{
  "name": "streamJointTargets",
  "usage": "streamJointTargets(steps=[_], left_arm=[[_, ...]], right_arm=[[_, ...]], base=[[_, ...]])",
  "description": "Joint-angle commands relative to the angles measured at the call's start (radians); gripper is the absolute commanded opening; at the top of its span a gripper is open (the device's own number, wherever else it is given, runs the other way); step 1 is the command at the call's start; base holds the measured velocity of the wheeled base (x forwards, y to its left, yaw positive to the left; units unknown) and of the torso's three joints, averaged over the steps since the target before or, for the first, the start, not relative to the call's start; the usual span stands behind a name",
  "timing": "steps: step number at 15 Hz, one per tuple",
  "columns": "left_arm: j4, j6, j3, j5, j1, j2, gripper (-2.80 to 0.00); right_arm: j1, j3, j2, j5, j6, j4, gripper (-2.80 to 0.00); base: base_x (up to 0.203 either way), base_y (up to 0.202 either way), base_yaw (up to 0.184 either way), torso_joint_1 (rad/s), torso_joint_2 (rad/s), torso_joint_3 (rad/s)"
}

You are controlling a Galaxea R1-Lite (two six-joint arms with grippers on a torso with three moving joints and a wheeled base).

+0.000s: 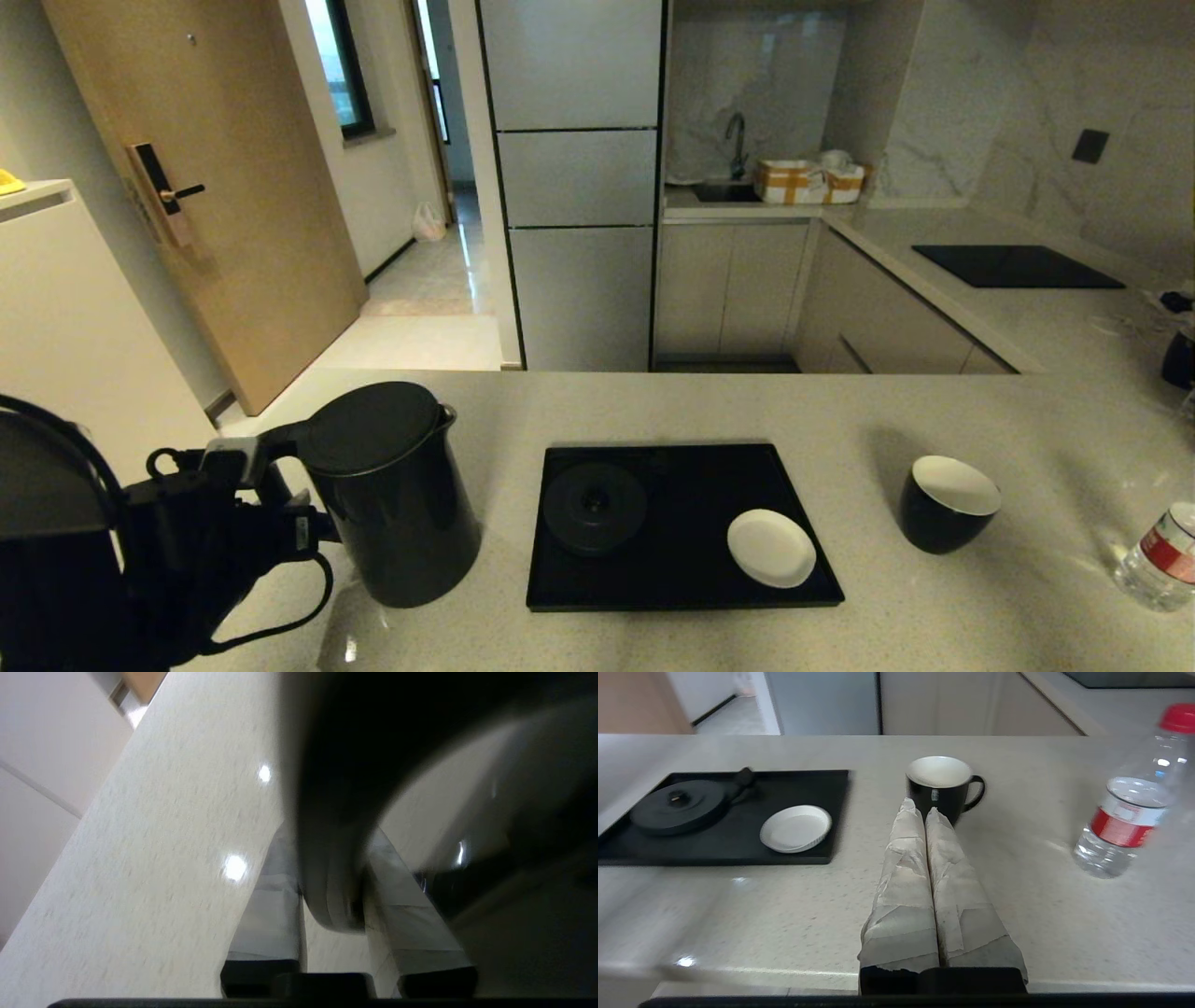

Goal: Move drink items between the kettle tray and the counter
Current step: Place it on the left

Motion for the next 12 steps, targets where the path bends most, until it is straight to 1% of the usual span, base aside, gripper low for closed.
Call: streamJointTargets(steps=[1,4,10,11,12], left_arm=[[0.006,0.001,0.011,-0.006,0.001,0.031,0.0],[0.006,-0.003,0.025,-0.036,-0.005,-0.01,0.0],[0.006,0.001,0.021,-0.028,-0.017,-0.062,0.0],[0.006,0.005,0.018,-0.014,-0.059,-0.066,0.0],[0.006,0.011,0.013,0.014,-0.1,-0.065,0.0]], right_arm=[[-0.001,0.0,0.0,0.0,-0.001,0.0,-2.8],[-0.001,0.0,0.0,0.0,-0.001,0.0,-2.8],[-0.001,0.0,0.0,0.0,0.0,0.0,-2.8],[-0.001,0.0,0.0,0.0,-0.001,-0.002,-2.8],[-0.001,0.0,0.001,0.0,0.0,0.0,-2.8]], base=[[0.0,0.0,0.0,0.0,0.0,0.0],[0.0,0.0,0.0,0.0,0.0,0.0],[0.0,0.0,0.0,0.0,0.0,0.0],[0.0,0.0,0.0,0.0,0.0,0.0],[0.0,0.0,0.0,0.0,0.0,0.0]])
